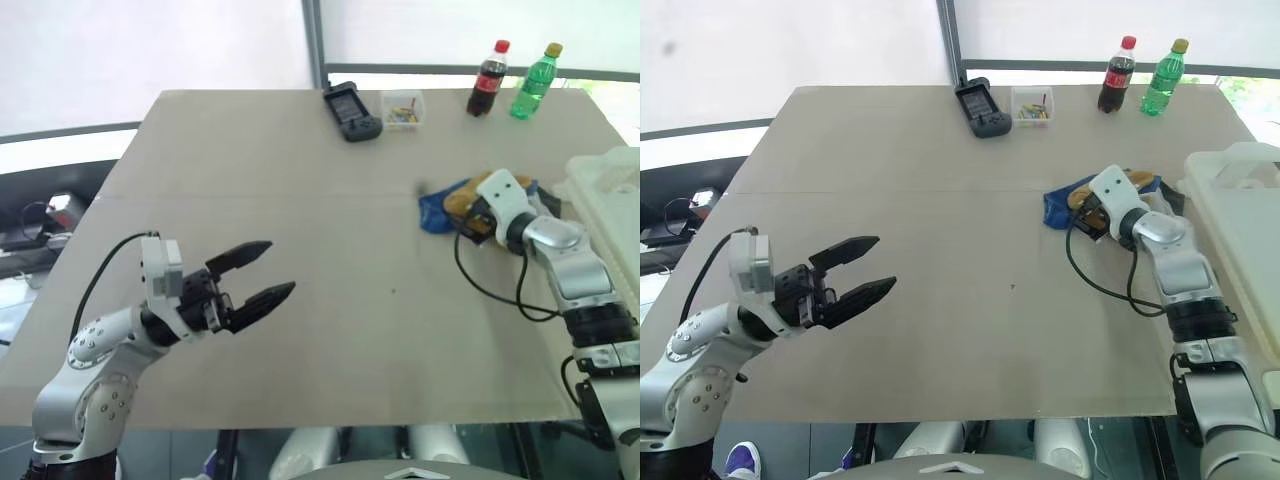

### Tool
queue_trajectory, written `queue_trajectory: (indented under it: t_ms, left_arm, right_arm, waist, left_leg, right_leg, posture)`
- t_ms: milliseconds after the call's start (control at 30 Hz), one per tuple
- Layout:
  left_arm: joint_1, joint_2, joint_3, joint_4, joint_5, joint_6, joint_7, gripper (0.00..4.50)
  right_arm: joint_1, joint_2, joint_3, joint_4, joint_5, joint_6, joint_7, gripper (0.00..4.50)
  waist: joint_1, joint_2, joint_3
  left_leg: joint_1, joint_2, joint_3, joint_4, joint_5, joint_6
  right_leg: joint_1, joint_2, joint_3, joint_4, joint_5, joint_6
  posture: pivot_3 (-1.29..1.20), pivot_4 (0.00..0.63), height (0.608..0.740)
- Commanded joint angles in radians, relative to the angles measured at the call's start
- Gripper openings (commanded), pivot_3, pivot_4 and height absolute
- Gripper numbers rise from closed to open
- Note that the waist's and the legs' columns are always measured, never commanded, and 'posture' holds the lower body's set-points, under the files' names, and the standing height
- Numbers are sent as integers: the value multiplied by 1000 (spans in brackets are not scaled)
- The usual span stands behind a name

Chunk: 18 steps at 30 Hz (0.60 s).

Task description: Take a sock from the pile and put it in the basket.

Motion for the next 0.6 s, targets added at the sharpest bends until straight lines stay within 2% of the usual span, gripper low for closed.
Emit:
queue_trajectory:
  t_ms: [33, 67, 100, 133, 300, 400, 600]
  left_arm:
    - [13, -7, 9, -52, -9, -23, 11, 4438]
    - [18, -8, 11, -56, -9, -25, 16, 4438]
    - [21, -8, 12, -59, -9, -26, 19, 4500]
    - [24, -9, 14, -61, -8, -27, 23, 4500]
    - [46, -15, 20, -79, -8, -36, 42, 4500]
    - [61, -18, 22, -92, -10, -40, 51, 4500]
    - [84, -20, 27, -109, -15, -44, 70, 4500]
  right_arm:
    - [-68, 22, -10, 55, 3, -40, 2, 4500]
    - [-83, 32, -13, 82, 4, -43, 0, 4500]
    - [-96, 42, -16, 107, 6, -47, -2, 3933]
    - [-109, 50, -19, 132, 8, -47, -2, 3668]
    - [-149, 75, -33, 214, 18, -51, -2, 1147]
    - [-151, 78, -39, 224, 24, -48, 0, 130]
    - [-137, 75, -60, 181, 56, -24, 7, 130]
  waist:
    - [0, 0, 0]
    - [0, 0, 0]
    - [0, 0, 0]
    - [-1, 0, 0]
    - [-1, 0, 0]
    - [-1, 0, 0]
    - [-1, 0, 0]
  left_leg:
    - [0, 0, 0, 0, 0, 0]
    - [0, 0, 0, 0, 0, 0]
    - [0, 0, 0, 0, 0, 0]
    - [0, 0, 1, 0, 0, 0]
    - [0, 0, 1, 0, 0, 0]
    - [-1, 0, 1, 0, 0, 0]
    - [-1, 1, 1, 0, 0, 0]
  right_leg:
    - [0, 0, 0, 0, 0, 0]
    - [0, 0, 0, 0, 0, 0]
    - [0, 0, 0, 0, 0, -1]
    - [0, 0, 0, 0, 0, -1]
    - [-1, 1, 1, 0, 0, -1]
    - [-1, 1, 1, 0, 0, -1]
    - [-2, 1, 1, 0, 1, -1]
  posture:
    - [0, 150, 740]
    - [0, 150, 740]
    - [0, 150, 740]
    - [0, 150, 740]
    - [0, 150, 740]
    - [0, 150, 740]
    - [0, 150, 740]
